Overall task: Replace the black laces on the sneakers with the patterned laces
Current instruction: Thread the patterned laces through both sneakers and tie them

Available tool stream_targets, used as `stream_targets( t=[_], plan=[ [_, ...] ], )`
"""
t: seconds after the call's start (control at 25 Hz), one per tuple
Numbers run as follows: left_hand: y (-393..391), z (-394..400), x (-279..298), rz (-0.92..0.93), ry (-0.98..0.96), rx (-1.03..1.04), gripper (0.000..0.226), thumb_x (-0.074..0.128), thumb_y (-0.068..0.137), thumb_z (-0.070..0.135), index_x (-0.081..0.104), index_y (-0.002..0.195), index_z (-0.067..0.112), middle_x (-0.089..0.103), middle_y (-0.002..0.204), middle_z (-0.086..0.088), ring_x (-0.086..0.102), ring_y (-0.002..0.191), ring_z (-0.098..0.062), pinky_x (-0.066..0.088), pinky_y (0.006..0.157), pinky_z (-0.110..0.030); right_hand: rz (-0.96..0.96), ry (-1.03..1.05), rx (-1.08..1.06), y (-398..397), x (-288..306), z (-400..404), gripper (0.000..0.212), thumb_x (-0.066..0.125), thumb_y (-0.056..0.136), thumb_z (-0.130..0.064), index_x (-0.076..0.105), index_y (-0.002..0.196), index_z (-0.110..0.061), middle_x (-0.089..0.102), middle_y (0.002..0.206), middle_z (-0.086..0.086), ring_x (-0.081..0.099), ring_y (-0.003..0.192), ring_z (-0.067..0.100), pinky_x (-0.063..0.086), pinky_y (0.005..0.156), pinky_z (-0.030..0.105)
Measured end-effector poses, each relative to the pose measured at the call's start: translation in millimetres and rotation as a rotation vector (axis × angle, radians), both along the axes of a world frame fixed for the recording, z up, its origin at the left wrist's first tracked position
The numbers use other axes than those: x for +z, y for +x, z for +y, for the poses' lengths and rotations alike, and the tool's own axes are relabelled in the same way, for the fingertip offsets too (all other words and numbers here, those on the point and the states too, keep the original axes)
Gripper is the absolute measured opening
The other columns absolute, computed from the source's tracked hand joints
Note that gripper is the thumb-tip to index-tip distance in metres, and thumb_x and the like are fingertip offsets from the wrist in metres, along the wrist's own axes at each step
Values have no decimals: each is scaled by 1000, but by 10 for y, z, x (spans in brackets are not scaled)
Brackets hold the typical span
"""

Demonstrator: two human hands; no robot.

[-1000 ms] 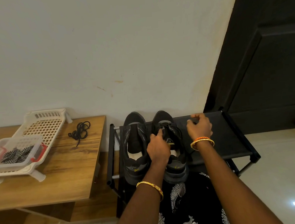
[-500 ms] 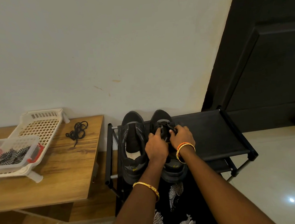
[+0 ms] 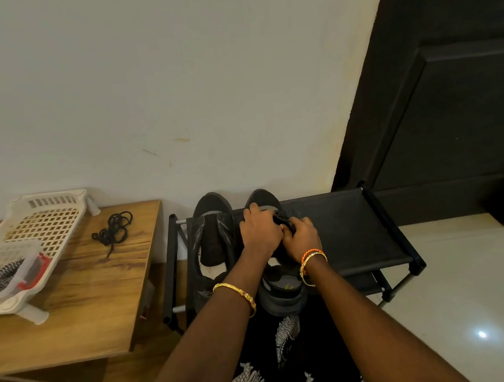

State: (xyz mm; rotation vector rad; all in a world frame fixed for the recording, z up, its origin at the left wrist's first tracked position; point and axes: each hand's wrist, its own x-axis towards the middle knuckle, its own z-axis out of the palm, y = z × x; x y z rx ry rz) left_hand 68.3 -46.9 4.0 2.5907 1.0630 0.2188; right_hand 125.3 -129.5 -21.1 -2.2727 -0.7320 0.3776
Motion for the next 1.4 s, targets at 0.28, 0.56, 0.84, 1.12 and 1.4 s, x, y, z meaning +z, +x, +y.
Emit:
stream_targets(
  t=[0.28, 0.56, 0.84, 1.12, 1.4],
  plan=[
    [-17, 37, -54, 63, -213, 47, 42, 55, 90, 24, 51, 132, 23, 28, 139, -16, 30, 128, -35, 37, 102, -45, -50, -40, -72, -74, -41, 34, 23, 47, 96, -30, 60, 102, -11, 50, 109, 8, 56, 88, 24, 49, 71, 35],
    [-113, 103, 47, -278, -825, 320, 27, 61, 74, 28, 64, 100, 22, 44, 124, -5, 41, 113, -23, 37, 100, -33, -89, -59, -76, -104, -31, 5, 23, 46, 97, -30, 58, 108, -14, 50, 110, 6, 54, 87, 19, 45, 68, 30],
    [-115, 265, 51, -633, -1121, 550, 17, 62, 87, 24, 53, 74, 16, 56, 76, 0, 50, 70, -11, 42, 60, -25, -100, -54, -78, -73, -50, 22, 24, 46, 97, -31, 59, 108, -14, 50, 110, 6, 56, 91, 20, 49, 72, 32],
    [61, 203, -25, -82, -210, 178, 21, 64, 88, 32, 68, 107, 24, 49, 123, -11, 47, 118, -30, 46, 96, -43, -114, -54, -75, -72, -88, 43, 23, 47, 96, -30, 60, 107, -14, 50, 109, 5, 56, 89, 21, 51, 72, 36],
    [122, 158, -70, -21, -110, 222, 29, 57, 94, 32, 66, 116, 16, 43, 132, -10, 40, 124, -28, 35, 102, -43, -111, -70, -82, -75, -80, 45, 21, 47, 96, -30, 60, 104, -16, 50, 107, 5, 56, 89, 22, 53, 73, 38]
  ],
)
